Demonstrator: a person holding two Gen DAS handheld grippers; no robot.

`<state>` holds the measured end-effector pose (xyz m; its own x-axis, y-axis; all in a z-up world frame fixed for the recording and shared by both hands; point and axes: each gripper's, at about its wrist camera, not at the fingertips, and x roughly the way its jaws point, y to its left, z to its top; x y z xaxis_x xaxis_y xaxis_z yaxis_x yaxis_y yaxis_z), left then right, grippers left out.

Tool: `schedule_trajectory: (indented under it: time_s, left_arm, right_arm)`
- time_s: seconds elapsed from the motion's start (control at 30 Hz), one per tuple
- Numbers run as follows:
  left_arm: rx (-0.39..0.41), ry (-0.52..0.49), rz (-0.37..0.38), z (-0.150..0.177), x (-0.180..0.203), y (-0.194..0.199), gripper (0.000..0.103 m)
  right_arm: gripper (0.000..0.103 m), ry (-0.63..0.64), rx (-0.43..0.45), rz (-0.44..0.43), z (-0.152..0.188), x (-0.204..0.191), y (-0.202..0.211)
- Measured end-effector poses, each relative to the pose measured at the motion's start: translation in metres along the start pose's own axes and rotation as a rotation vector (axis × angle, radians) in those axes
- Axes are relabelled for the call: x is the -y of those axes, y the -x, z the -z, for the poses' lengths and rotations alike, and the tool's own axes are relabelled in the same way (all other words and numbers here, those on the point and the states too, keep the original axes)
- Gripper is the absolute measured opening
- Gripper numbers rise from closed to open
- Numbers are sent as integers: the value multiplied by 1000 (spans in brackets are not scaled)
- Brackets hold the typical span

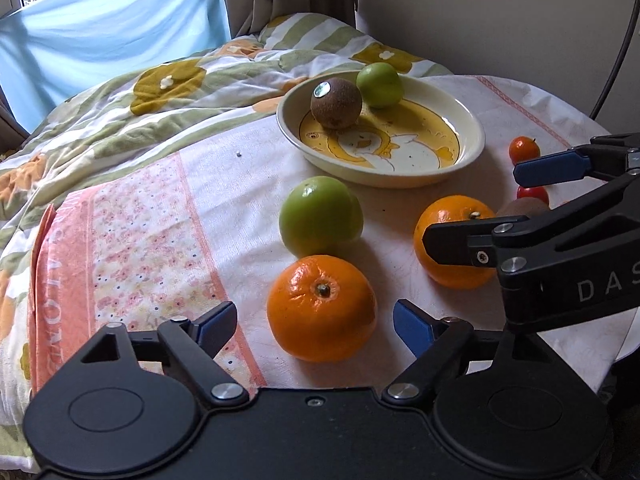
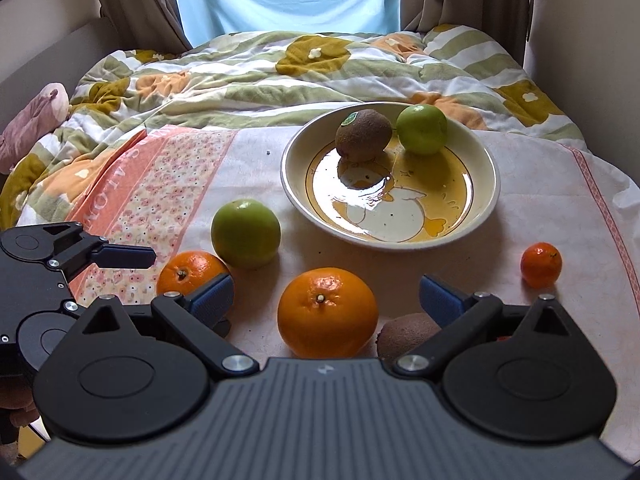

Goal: Organize fruits
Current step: 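Grasp an orange with the left tool while the right tool grasps another orange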

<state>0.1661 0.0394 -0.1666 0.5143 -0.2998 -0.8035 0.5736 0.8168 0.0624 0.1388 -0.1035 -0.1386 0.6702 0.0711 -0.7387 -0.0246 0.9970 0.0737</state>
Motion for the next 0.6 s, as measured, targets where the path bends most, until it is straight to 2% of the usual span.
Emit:
schedule_trajectory:
  time_s: [0.03, 0.1, 0.2, 0.6]
  left_arm:
    - [-4, 1, 2, 0, 0, -3, 80]
    - [-8, 3, 5, -1, 0, -7, 78]
    - [-20, 3, 16, -2, 1, -13, 65]
    - [-21, 40, 2, 3, 2, -8, 65]
  right_arm:
    - [103, 4, -3, 1, 1, 0, -1]
    - [103, 6, -11, -2, 1, 1, -4]
    - [103, 17, -29, -6, 0, 3, -7]
    - [102, 79, -82, -31, -1, 3, -18]
